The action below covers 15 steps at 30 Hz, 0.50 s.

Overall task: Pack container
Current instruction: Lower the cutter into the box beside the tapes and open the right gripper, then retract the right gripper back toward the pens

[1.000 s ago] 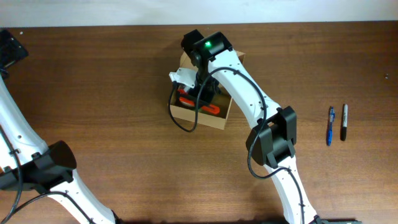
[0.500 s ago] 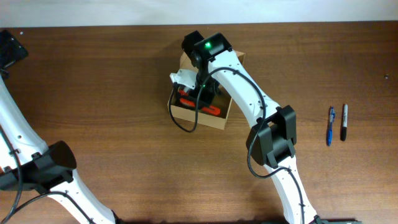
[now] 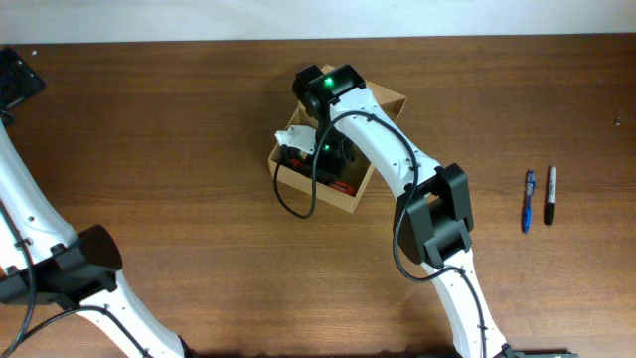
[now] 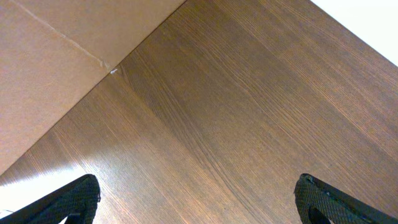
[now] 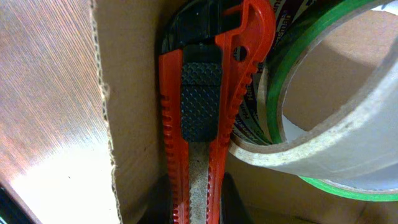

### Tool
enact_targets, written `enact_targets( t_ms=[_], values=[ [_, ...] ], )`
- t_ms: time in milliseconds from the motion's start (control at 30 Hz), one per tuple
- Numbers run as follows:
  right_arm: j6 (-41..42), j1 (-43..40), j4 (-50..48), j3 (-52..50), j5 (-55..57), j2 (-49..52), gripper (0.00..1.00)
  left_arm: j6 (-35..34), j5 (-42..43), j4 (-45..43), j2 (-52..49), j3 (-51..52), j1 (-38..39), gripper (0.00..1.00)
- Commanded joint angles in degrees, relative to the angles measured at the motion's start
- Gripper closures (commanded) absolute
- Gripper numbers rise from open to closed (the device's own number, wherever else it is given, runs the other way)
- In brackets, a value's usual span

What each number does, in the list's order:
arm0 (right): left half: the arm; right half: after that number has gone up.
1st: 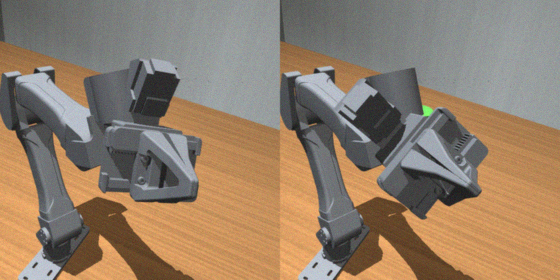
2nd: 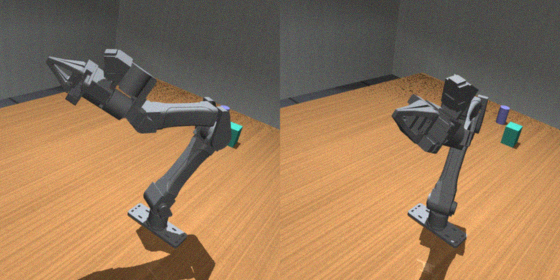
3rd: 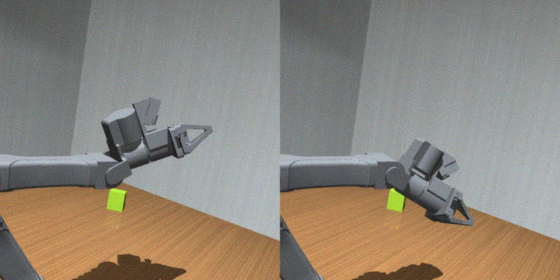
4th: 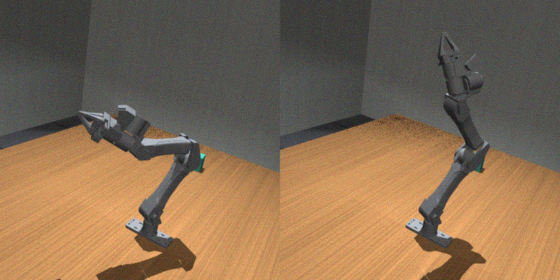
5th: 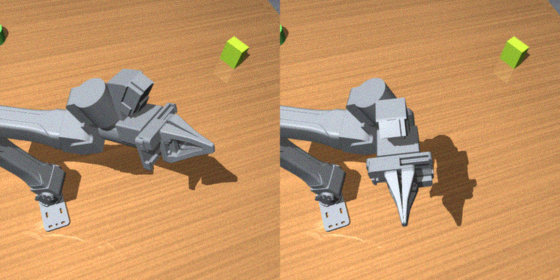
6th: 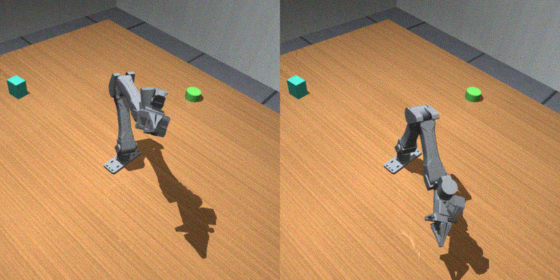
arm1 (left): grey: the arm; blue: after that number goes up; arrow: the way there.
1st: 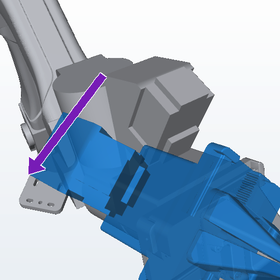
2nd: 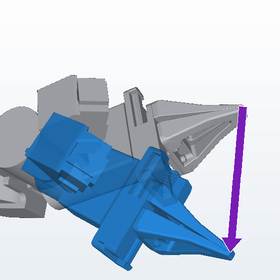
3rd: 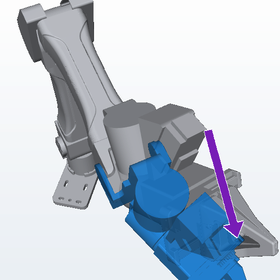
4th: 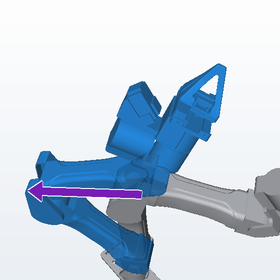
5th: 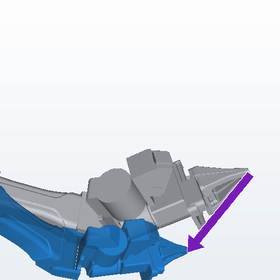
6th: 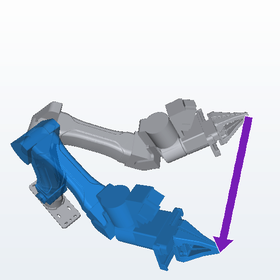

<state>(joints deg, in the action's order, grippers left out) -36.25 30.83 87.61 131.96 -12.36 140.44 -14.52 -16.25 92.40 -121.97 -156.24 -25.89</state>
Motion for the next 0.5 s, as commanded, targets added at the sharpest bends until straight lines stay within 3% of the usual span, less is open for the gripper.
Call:
enact_targets(
  t_ms=[0,67,133,333,467],
  values=[
    [-0.39,-0.15,-0.07,-0.55,-0.07,0.68,0.86,0.48,0.22,0.04,0.79,0.22,-0.15,0.00],
    [0.02,-0.15,-0.46,-0.52,-0.04,0.59,0.66,0.48,0.22,0.07,0.79,0.22,-0.15,0.00],
    [1.55,-0.15,-1.29,-0.48,0.57,-0.17,0.53,0.48,0.22,0.04,0.79,0.22,-0.15,0.00],
    [6.08,-0.15,-1.49,1.90,5.11,-5.66,0.51,0.48,0.22,0.07,0.79,0.22,-0.15,0.00],
    [10.78,-0.15,-2.08,3.13,11.08,-12.94,0.44,0.48,0.22,0.07,0.79,0.22,-0.15,0.00]
  ],
)
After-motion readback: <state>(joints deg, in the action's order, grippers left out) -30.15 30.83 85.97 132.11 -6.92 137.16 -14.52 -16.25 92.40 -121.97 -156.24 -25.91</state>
